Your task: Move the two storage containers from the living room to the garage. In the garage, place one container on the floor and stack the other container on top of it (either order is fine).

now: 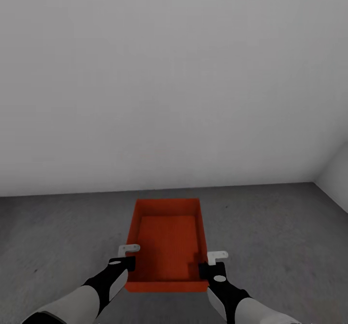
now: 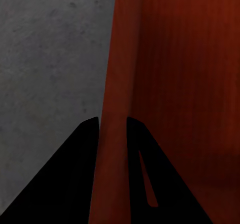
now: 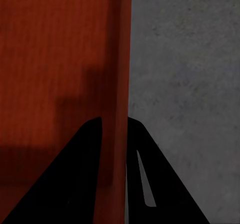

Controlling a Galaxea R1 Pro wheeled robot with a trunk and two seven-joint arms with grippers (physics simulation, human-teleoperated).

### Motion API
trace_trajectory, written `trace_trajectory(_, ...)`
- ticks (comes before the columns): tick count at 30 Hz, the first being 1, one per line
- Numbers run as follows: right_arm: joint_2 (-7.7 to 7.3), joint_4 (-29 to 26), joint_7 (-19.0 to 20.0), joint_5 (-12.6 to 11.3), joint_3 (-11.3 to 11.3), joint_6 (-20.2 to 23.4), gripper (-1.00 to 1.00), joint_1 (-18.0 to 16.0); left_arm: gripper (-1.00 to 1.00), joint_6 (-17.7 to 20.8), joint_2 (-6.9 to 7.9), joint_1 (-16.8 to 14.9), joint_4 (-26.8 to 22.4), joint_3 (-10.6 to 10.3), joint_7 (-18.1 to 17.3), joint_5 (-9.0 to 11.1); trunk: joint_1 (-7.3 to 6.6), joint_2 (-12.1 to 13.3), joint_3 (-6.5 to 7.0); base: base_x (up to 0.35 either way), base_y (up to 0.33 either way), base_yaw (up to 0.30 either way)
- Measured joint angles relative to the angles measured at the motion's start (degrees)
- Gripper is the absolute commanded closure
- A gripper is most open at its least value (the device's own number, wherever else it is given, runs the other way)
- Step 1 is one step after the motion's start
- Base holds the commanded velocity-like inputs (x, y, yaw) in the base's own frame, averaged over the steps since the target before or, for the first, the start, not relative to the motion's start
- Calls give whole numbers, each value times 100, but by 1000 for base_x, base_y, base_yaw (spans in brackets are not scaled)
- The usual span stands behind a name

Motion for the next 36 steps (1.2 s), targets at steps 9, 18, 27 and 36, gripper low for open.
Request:
trace_trajectory(9, 1, 0, -3, 0, 3, 2, 100, 0, 100, -2, 1, 0, 4, 4, -4, -1, 0, 0, -83, 0, 0, 0)
trace_trajectory(18, 2, 0, 0, 2, -2, 9, 100, 0, 100, 9, 1, 0, 0, 8, -3, -6, 0, 0, -166, 0, 0, 0)
trace_trajectory(27, -1, -1, 3, 3, -4, 6, 100, 0, 100, 6, -1, 0, 0, 12, -2, -9, 0, 0, -250, 0, 0, 0)
trace_trajectory(36, -2, -2, 16, 6, -15, 11, 100, -1, 100, 10, -3, 0, 0, 13, 2, -9, 0, 0, -311, 0, 0, 0)
